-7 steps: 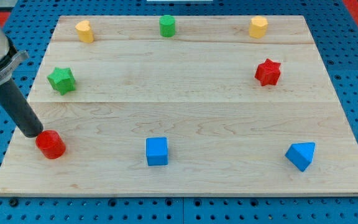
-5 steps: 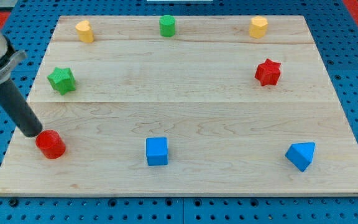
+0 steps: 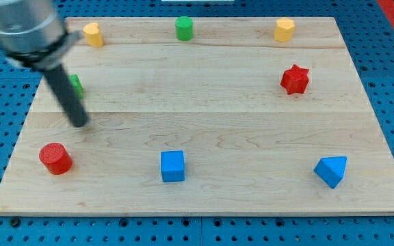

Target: Keep arm in between red star and blue cube

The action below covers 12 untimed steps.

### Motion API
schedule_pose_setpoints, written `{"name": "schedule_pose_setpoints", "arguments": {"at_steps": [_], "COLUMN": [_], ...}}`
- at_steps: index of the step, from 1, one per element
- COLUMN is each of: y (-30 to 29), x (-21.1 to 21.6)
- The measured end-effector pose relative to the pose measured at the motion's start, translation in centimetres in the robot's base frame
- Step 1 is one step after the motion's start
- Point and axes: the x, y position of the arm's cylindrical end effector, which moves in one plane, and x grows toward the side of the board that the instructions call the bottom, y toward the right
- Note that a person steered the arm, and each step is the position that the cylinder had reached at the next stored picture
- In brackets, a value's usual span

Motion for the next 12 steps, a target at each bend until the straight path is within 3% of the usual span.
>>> {"name": "schedule_pose_setpoints", "arguments": {"at_steps": [1, 9, 12], "y": [5.9, 7.4, 15.3], "x": [-0.3, -3.3, -3.3]}}
